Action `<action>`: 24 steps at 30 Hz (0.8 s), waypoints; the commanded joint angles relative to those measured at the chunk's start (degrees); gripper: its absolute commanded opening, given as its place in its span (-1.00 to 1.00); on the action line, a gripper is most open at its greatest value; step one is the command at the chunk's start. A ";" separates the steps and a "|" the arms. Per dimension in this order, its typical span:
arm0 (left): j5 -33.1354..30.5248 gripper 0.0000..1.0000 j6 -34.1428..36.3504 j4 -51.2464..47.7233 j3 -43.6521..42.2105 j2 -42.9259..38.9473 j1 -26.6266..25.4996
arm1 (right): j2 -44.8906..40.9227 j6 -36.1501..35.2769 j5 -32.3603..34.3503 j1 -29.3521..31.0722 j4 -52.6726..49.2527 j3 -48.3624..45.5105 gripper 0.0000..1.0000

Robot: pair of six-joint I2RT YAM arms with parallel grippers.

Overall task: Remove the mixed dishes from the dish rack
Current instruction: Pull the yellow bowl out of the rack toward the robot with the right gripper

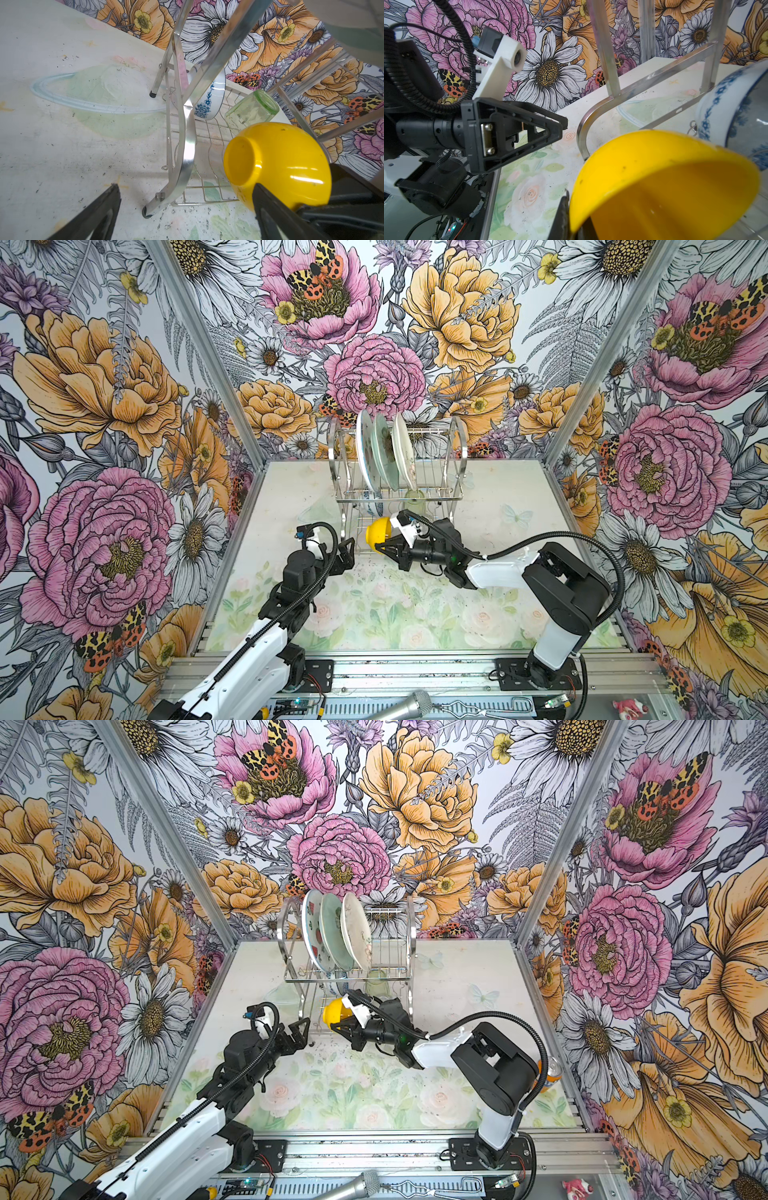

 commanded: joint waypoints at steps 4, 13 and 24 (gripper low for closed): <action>0.57 0.98 -0.73 1.63 0.53 -1.48 0.33 | -9.57 -0.61 2.56 0.98 -2.78 -3.87 -1.00; 0.33 0.97 -1.86 2.16 0.82 -1.28 -0.51 | -22.05 -1.22 12.52 0.85 -12.47 -9.70 -1.00; 0.05 0.98 -1.35 1.67 3.85 -1.06 -3.91 | -42.84 1.37 21.39 -5.54 -23.49 -20.07 -1.00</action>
